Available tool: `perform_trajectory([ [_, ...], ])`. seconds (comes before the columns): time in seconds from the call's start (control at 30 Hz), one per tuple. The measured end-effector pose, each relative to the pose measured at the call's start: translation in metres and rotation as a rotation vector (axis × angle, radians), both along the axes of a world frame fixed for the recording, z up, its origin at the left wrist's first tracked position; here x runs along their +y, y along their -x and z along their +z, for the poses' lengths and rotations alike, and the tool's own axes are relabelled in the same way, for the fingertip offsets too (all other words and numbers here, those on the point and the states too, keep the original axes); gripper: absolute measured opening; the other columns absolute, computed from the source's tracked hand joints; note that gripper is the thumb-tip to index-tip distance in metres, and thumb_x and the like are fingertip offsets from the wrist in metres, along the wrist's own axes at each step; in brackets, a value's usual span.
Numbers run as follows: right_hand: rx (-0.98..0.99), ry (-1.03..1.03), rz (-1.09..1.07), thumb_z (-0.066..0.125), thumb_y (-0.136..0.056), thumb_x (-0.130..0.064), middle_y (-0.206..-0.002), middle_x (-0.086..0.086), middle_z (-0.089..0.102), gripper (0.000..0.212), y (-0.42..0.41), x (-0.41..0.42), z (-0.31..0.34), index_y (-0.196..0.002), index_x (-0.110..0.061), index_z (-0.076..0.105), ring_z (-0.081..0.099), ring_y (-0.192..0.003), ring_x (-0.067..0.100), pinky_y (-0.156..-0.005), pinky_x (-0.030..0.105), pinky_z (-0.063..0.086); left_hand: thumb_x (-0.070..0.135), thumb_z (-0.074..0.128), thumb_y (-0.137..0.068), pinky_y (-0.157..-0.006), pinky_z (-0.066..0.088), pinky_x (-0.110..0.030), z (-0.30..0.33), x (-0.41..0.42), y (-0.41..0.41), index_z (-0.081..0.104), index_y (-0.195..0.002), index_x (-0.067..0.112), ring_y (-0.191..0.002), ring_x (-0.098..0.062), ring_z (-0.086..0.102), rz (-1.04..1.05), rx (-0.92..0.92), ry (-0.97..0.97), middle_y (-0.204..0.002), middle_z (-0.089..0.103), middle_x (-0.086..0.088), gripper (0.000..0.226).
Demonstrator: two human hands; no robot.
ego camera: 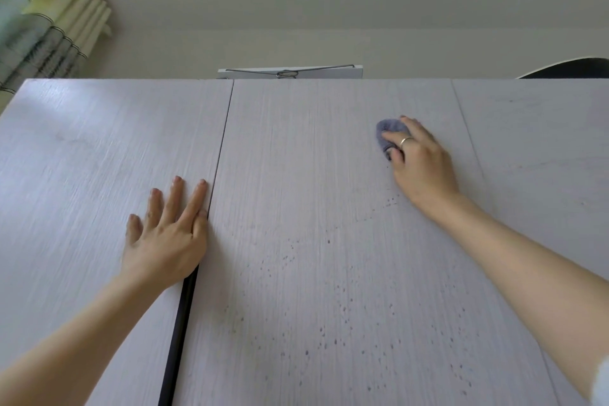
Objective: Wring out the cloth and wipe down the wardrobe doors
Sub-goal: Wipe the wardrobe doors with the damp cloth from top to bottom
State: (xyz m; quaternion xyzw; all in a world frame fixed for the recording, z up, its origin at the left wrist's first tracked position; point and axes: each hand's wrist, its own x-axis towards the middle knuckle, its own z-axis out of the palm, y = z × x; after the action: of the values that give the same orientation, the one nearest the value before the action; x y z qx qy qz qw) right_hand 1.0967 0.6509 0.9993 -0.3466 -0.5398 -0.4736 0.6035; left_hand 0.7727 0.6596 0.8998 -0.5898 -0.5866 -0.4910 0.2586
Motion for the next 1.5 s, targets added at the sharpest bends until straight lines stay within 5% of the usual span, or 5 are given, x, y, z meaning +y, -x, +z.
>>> perform_trajectory([
  [0.2,-0.772,-0.021,-0.055,0.046,-0.088,-0.014,-0.131,0.015,0.055,0.031,0.015,0.005,-0.06,-0.108,-0.009,0.069,0.05,-0.124,0.028,-0.104,0.033,0.04,0.041,0.007,-0.098,-0.116,-0.005,-0.046,-0.001,0.002,0.001,-0.026,-0.135,0.049,-0.143,-0.018,-0.02,0.007,-0.008,-0.023,-0.154,-0.024,0.01,0.051],
  [0.47,0.131,-0.029,-0.074,0.057,-0.087,-0.01,-0.13,0.013,0.055,0.026,-0.058,-0.005,0.002,-0.111,-0.006,0.067,0.043,-0.117,0.036,-0.097,0.04,0.036,0.04,0.006,-0.097,-0.115,-0.004,-0.047,-0.003,0.005,0.0,-0.02,-0.141,0.047,-0.143,-0.018,-0.02,0.022,-0.009,-0.061,-0.155,-0.021,0.009,0.051],
  [1.07,0.131,0.011,-0.161,0.062,-0.088,-0.015,-0.112,0.022,0.047,0.035,-0.079,-0.022,-0.028,-0.121,-0.006,0.062,0.042,-0.107,0.039,-0.084,0.043,0.045,0.038,0.01,-0.099,-0.113,-0.006,-0.049,-0.005,0.008,-0.005,-0.008,-0.145,0.047,-0.144,-0.019,-0.017,-0.018,-0.066,-0.103,-0.157,-0.015,0.008,0.05],
  [1.33,-0.552,-0.057,-0.218,0.051,-0.087,-0.029,-0.09,0.017,0.054,0.039,-0.073,-0.014,-0.102,-0.11,-0.002,0.068,0.051,-0.079,0.029,-0.059,0.03,0.047,0.037,0.014,-0.1,-0.113,-0.013,-0.049,-0.011,0.006,-0.009,-0.004,-0.145,0.048,-0.143,-0.018,-0.019,-0.083,-0.092,-0.104,-0.157,-0.014,0.007,0.05],
  [1.5,0.088,0.021,-0.146,0.062,-0.089,-0.021,-0.108,0.025,0.045,0.046,-0.066,-0.016,-0.055,-0.13,-0.003,0.053,0.048,-0.099,0.039,-0.077,0.044,0.05,0.036,0.013,-0.1,-0.113,-0.01,-0.048,-0.018,0.003,-0.009,-0.004,-0.146,0.047,-0.143,-0.018,-0.017,-0.083,-0.073,-0.116,-0.158,-0.013,0.006,0.05],
])
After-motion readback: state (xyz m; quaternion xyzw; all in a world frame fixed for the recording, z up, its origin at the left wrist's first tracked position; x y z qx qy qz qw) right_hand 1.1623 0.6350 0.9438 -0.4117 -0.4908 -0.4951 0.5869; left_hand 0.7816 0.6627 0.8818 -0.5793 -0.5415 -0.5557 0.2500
